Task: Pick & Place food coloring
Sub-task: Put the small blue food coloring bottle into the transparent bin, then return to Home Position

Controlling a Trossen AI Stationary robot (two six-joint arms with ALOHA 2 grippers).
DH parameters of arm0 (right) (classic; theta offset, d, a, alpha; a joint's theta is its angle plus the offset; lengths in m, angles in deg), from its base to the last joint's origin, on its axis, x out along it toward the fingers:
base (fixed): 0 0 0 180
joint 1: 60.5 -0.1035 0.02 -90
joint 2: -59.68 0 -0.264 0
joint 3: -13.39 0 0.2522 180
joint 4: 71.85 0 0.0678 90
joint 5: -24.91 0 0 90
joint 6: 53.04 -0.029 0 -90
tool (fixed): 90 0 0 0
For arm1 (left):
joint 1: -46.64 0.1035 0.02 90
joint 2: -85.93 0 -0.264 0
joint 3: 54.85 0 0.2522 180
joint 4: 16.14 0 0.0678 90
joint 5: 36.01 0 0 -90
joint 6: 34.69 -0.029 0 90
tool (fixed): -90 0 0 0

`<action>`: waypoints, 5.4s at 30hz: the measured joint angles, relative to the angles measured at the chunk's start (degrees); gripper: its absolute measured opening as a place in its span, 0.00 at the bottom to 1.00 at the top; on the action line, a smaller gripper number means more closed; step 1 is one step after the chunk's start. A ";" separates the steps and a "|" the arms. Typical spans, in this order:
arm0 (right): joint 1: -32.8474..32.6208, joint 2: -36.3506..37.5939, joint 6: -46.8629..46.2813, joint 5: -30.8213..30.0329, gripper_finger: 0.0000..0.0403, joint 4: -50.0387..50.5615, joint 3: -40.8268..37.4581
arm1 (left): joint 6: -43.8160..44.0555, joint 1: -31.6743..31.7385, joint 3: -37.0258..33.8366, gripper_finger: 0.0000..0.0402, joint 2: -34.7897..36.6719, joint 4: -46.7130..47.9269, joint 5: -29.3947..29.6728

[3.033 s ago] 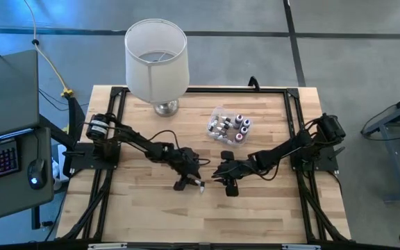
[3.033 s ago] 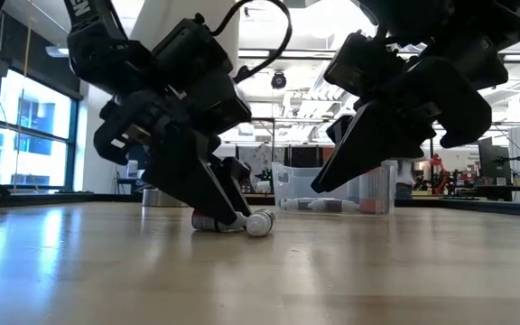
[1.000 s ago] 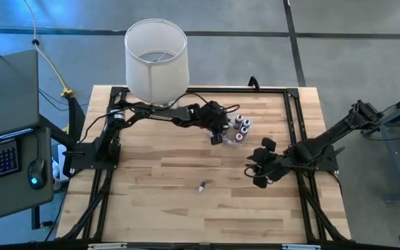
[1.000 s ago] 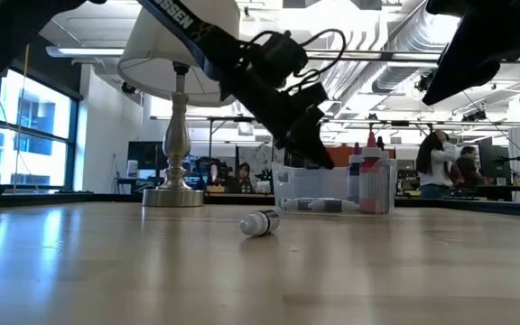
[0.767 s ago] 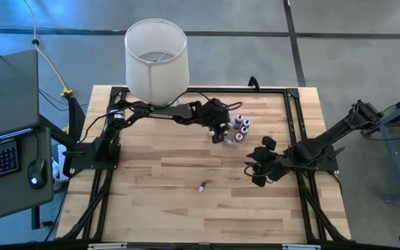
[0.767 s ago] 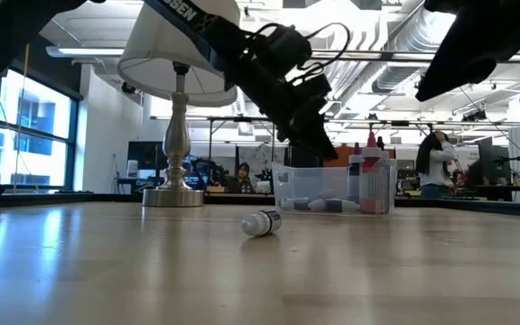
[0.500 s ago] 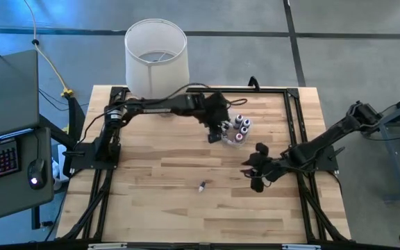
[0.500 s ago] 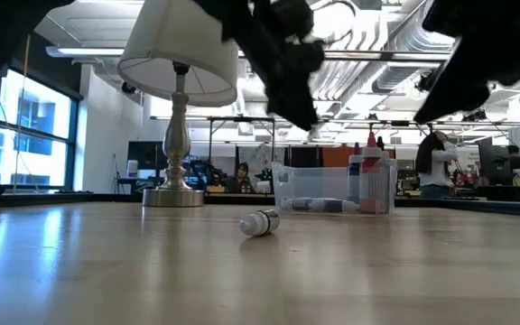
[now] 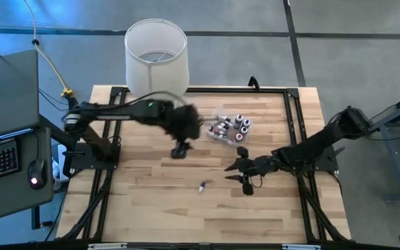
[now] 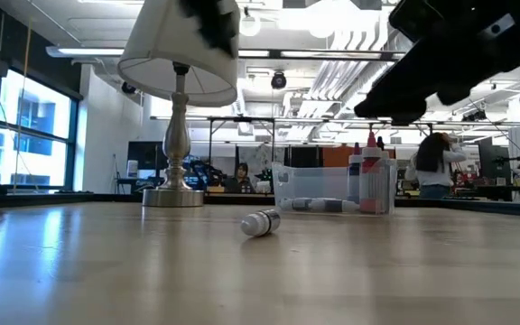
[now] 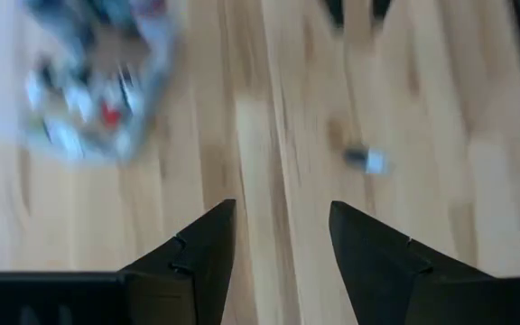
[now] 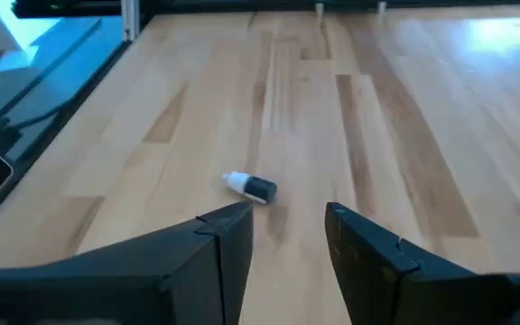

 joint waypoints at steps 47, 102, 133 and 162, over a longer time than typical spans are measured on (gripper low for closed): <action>9.10 -36.10 12.00 22.94 0.52 -5.73 22.40 | 10.57 -3.81 -66.69 0.44 20.37 -71.78 -7.97; 32.85 -10.37 13.24 -9.22 0.42 31.81 22.43 | 17.38 -3.76 -66.69 0.44 20.49 -71.12 2.94; 19.74 58.86 16.94 1.57 0.36 15.54 -14.63 | 10.25 -3.76 -75.40 0.44 91.10 -37.13 10.11; 19.74 68.87 14.44 1.79 0.37 11.32 -26.71 | 10.31 -3.78 -91.61 0.44 88.30 -57.87 8.10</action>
